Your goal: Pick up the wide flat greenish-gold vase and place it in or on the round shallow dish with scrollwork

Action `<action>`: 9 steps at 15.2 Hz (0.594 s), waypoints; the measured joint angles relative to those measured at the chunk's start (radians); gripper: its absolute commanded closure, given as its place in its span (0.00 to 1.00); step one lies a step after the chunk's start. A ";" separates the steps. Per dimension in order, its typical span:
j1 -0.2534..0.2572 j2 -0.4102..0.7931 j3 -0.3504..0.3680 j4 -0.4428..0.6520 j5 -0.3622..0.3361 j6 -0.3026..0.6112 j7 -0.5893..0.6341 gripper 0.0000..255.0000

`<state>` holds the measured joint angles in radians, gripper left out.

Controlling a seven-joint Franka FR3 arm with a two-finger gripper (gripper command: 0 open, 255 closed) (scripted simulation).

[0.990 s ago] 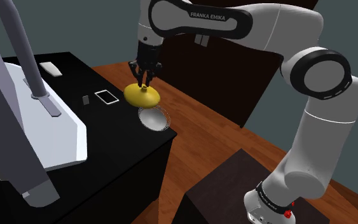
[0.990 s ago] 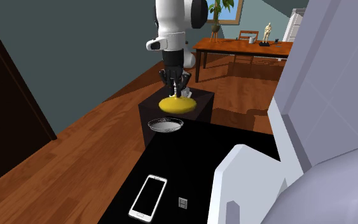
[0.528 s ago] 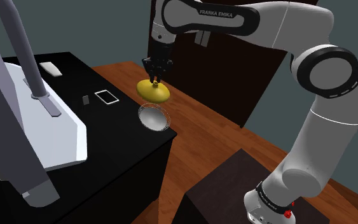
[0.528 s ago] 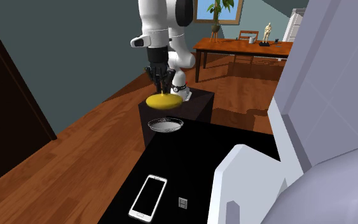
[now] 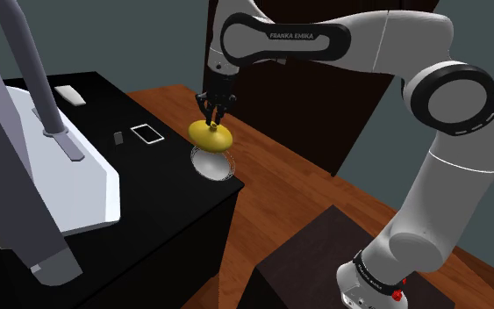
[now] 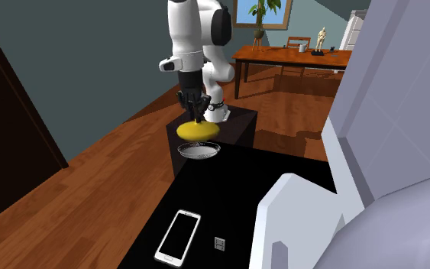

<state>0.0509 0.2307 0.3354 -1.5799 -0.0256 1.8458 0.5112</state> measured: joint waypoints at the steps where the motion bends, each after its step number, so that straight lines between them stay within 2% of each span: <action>1: -0.001 0.000 0.000 -0.016 0.000 0.015 -0.001 1.00; 9: -0.004 0.010 -0.003 -0.112 -0.003 0.121 -0.004 1.00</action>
<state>0.0473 0.2411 0.3319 -1.6917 -0.0291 1.9671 0.5075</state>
